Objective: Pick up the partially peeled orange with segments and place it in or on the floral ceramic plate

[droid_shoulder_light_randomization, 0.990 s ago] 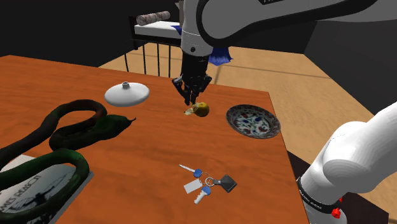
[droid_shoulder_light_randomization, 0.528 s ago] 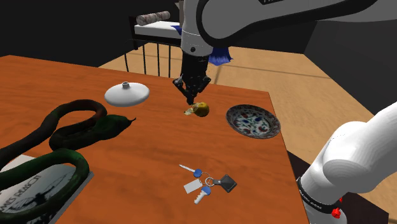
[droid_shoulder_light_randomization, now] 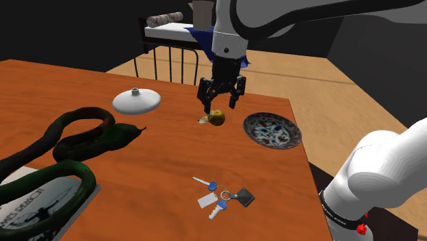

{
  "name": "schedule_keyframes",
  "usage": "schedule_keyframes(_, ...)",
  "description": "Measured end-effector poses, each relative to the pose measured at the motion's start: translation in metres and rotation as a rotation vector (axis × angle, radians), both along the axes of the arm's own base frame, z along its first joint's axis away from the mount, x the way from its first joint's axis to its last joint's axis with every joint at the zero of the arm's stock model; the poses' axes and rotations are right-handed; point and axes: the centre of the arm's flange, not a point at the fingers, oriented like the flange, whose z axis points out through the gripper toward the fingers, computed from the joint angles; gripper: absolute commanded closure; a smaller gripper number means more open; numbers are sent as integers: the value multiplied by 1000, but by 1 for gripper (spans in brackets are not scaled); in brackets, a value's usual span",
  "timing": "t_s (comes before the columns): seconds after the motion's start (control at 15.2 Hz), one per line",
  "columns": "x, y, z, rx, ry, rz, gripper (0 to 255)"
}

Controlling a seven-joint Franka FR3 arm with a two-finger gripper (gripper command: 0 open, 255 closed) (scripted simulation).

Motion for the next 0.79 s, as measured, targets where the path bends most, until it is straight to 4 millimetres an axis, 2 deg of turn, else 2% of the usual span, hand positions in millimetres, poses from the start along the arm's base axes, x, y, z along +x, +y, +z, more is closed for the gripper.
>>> schedule_keyframes(0.4, -2, 2, -30, 2, 4, 0, 0)
schedule_keyframes(0.79, -2, 2, -33, 2, 4, 0, 0)
